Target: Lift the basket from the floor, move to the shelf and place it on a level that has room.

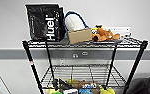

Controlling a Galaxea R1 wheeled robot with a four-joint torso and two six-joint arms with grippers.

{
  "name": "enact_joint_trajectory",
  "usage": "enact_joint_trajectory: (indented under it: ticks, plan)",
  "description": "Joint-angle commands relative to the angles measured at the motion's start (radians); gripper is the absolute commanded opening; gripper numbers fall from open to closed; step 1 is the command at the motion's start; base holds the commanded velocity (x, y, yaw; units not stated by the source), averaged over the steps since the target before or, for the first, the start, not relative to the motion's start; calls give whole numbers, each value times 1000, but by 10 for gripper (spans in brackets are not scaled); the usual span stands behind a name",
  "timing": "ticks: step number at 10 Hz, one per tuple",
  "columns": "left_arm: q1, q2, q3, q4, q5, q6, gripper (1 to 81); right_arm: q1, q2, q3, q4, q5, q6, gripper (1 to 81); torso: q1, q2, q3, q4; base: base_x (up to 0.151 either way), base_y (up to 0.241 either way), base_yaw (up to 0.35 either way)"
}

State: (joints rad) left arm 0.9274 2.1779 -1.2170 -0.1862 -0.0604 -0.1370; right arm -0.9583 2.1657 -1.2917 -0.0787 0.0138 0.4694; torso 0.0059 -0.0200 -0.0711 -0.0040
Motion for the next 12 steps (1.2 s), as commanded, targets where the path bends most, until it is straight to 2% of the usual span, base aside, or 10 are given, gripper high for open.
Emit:
enact_joint_trajectory:
  ticks: [1,12]
  plan:
    - [-166,-58,138,-12,4,7,10,173,-77,135,46,-3,9,10,0,0,0,0,0,0,0]
    - [-365,-145,287,-111,51,7,10,365,-196,290,126,-100,11,10,0,0,0,0,0,0,0]
